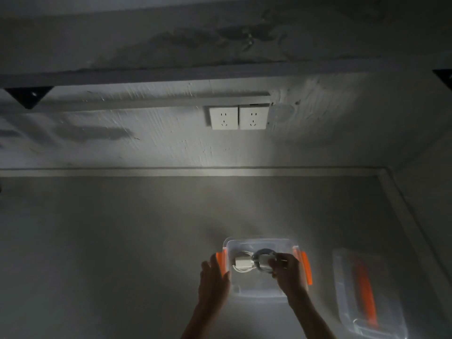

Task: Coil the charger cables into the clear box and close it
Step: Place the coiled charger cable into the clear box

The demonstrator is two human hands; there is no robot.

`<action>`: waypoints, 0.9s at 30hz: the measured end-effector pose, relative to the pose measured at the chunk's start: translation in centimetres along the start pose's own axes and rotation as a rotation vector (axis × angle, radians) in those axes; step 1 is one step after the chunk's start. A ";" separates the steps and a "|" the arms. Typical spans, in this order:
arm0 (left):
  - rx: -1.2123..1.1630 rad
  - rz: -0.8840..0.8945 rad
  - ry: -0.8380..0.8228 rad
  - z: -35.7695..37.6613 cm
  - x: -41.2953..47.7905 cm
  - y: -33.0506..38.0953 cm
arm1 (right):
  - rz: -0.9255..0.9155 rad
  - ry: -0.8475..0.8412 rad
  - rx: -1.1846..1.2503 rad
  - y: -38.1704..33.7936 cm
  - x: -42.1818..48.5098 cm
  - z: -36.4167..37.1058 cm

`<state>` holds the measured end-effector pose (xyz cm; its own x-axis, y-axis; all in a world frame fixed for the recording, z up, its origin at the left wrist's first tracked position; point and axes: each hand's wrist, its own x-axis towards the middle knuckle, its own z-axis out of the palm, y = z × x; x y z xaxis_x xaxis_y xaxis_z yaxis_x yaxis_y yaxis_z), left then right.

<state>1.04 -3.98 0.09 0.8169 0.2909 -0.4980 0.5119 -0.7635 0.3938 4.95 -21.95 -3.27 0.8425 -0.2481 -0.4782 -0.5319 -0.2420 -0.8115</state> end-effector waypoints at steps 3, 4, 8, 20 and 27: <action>-0.087 -0.009 -0.063 0.3 0.3 -0.2 | 0.204 0.109 0.139 1.2 1.6 2.2; -0.101 0.019 -0.074 0.4 0.5 -0.3 | 0.244 0.171 0.143 1.2 2.0 2.7; -0.107 0.117 -0.105 0.4 0.8 -0.7 | 0.298 0.398 0.039 0.8 2.3 4.6; -0.161 0.140 -0.190 -0.7 2.0 -1.1 | 0.361 0.338 -0.148 1.6 4.7 6.4; -0.152 0.121 -0.188 -0.4 2.4 -1.0 | 0.356 0.315 -0.101 1.7 4.4 6.2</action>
<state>2.56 -2.27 -1.15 0.8182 0.0803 -0.5693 0.4595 -0.6866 0.5634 8.28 -17.66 -8.80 0.5480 -0.6004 -0.5825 -0.8012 -0.1766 -0.5717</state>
